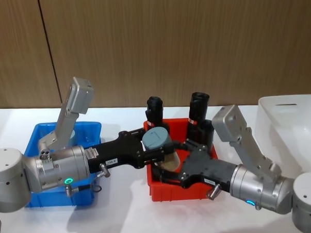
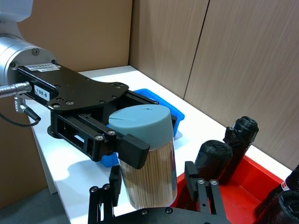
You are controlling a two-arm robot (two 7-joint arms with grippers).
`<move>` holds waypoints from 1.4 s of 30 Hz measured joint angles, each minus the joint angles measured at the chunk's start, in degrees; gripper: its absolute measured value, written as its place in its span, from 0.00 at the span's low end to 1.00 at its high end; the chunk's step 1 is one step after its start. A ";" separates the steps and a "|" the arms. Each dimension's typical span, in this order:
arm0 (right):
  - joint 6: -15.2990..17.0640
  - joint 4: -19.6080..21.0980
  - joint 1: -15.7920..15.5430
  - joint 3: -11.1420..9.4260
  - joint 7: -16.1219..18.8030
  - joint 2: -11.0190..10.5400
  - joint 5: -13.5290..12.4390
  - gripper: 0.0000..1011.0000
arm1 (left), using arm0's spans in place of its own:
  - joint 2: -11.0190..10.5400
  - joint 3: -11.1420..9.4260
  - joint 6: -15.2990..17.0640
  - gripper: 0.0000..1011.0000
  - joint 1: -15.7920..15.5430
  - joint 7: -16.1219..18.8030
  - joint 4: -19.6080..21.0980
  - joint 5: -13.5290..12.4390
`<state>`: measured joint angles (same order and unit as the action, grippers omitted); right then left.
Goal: Pick the cotton swabs from the blue box and place them into the white box.
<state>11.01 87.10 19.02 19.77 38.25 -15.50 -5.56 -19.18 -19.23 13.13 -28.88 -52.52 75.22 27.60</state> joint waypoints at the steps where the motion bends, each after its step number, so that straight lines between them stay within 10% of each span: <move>1: 0.04 -0.07 0.08 0.06 -0.05 0.05 0.01 0.83 | 0.00 0.00 0.00 0.66 0.00 0.00 0.00 0.00; 9: 0.30 -0.24 0.34 0.40 -0.17 0.17 0.02 0.65 | 0.00 0.01 0.00 0.66 -0.01 0.05 0.00 0.00; 17: 0.50 -0.24 0.50 0.62 -0.34 0.15 0.02 0.64 | 0.00 0.01 0.00 0.66 0.00 0.08 0.00 0.00; 30: 0.71 0.08 0.58 0.84 -0.85 -0.11 -0.43 0.64 | 0.00 -0.01 0.01 0.99 0.00 -0.01 0.00 0.01; 42: 0.53 0.28 0.11 -0.01 -2.82 -1.21 -2.37 0.64 | 0.00 0.00 0.00 0.99 0.00 0.00 0.00 0.00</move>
<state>11.54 87.37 19.13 19.76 35.42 -16.71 -7.94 -19.18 -19.23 13.13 -28.88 -52.53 75.22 27.60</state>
